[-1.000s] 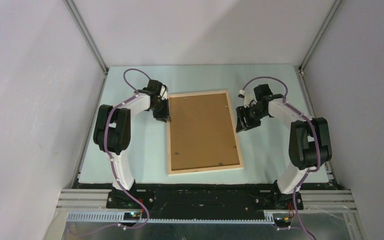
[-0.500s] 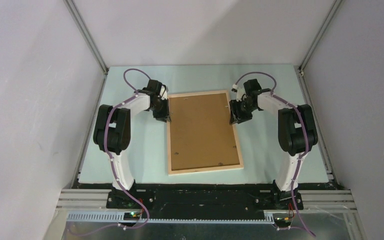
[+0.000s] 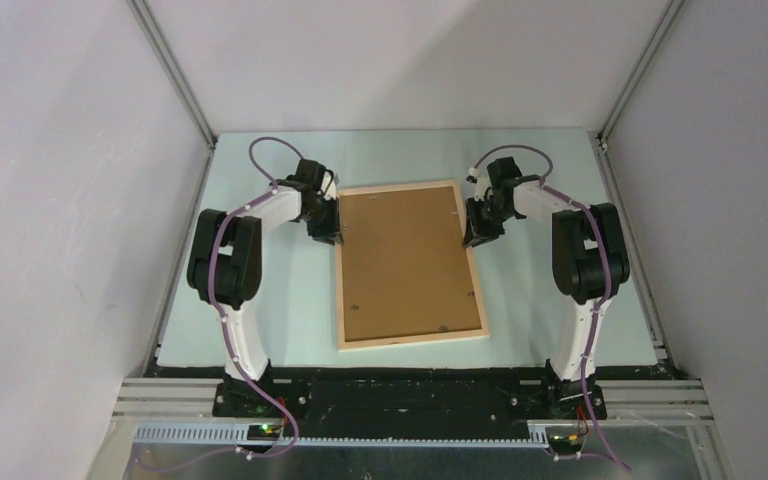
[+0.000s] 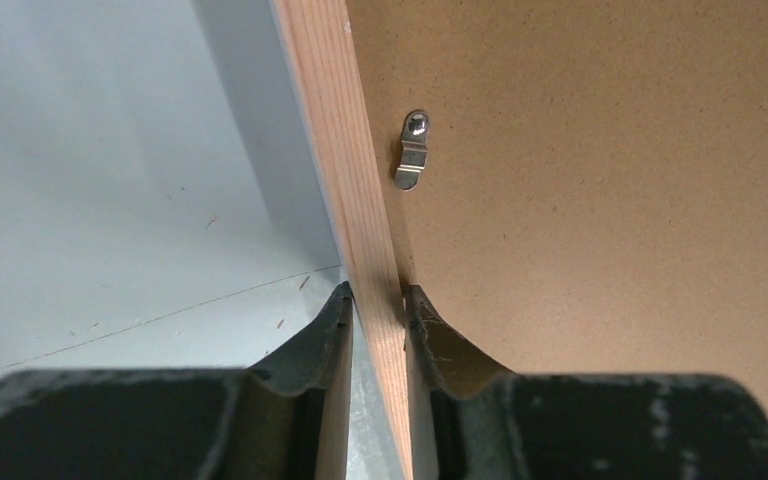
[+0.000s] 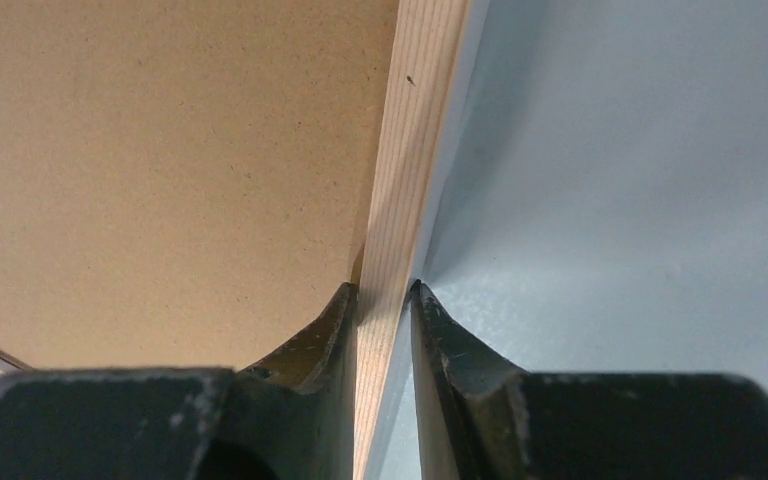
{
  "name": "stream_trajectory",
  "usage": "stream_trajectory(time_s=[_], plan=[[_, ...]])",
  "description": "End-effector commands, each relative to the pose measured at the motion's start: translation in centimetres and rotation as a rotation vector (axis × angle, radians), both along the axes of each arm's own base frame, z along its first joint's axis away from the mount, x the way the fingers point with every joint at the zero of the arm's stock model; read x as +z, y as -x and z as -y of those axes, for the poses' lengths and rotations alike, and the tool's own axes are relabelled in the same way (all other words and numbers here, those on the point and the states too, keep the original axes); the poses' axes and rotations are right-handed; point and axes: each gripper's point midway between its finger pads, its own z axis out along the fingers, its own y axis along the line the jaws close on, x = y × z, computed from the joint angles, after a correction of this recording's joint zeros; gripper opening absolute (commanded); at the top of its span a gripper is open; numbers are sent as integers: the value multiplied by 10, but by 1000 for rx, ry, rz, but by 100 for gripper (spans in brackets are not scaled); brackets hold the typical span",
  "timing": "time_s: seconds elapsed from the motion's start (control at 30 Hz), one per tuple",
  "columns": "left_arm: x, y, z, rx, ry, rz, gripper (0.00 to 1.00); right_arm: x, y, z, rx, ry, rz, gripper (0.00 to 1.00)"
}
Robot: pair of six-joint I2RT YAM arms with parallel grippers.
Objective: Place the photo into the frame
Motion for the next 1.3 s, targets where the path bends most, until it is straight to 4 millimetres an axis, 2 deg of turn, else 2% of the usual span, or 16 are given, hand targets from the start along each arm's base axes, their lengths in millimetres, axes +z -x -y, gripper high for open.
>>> stream_trajectory(time_s=[0.0, 0.2, 0.23, 0.3, 0.43, 0.63, 0.77, 0.9, 1.07, 1.27], plan=[[32, -11, 20, -73, 66, 84, 30, 5, -5, 15, -34, -8, 5, 6], [35, -10, 24, -83, 87, 86, 55, 1, 16, 29, -14, 12, -13, 0], [36, -10, 26, -93, 96, 85, 63, 1, 19, 31, -10, 15, -14, 0], [38, -9, 31, -110, 119, 83, 72, -1, 27, 37, -9, 23, -20, 0], [42, -14, 32, -127, 118, 102, 80, -3, 41, 50, -25, 25, -36, 0], [45, -29, 34, -176, 92, 127, 84, -4, 63, 63, 3, 54, -45, 0], [37, -38, 41, -216, 91, 125, 84, -1, 66, 63, 14, 49, -40, 0], [38, -50, 49, -224, 59, 152, 84, -1, 65, 61, 19, 43, -35, 0], [33, -58, 55, -202, 20, 152, 81, -3, 66, 59, 19, 34, -44, 0], [17, -62, 54, -176, -39, 127, 73, -2, 66, 58, 19, 20, -47, 0]])
